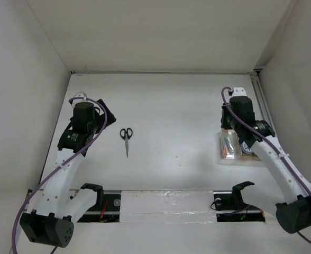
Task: Sort the stationery into containers
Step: Place the stationery in the storage box.
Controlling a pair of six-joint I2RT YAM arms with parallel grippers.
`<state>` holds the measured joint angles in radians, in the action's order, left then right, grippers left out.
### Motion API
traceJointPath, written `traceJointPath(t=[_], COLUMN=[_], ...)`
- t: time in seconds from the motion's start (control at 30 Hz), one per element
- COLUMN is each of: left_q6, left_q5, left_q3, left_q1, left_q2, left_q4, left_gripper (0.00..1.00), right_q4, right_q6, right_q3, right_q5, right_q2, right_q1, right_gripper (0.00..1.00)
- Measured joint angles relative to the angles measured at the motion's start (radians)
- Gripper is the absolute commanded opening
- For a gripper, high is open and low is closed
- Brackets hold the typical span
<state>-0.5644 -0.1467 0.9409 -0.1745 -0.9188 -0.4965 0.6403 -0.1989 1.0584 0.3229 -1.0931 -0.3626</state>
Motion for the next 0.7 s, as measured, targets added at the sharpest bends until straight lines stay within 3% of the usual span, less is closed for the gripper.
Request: traceJointPath(t=[0.13, 0.3, 0.43, 0.7], left_q6=[0.0, 0.001, 0.001, 0.002], left_q5=[0.008, 0.015, 0.016, 0.016], left_q3=[0.0, 0.0, 0.0, 0.0], left_q1=[0.0, 0.0, 0.0, 0.0], left_q2=[-0.002, -0.011, -0.015, -0.013], left_q4=[0.001, 0.002, 0.003, 0.004], left_gripper=[1.0, 1.0, 1.0, 1.0], right_q4=[0.022, 0.013, 0.007, 0.025], right_q6=[0.107, 0.201, 0.254, 0.304], right_q3=[-0.076, -0.087, -0.082, -0.064], right_q5=[-0.059, -0.115, -0.177, -0.226], right_q2=[0.138, 0.24, 0.137, -0.166], right_q1=[0.123, 0.181, 0.257, 0.275], right_gripper=[0.0, 0.0, 0.0, 0.0])
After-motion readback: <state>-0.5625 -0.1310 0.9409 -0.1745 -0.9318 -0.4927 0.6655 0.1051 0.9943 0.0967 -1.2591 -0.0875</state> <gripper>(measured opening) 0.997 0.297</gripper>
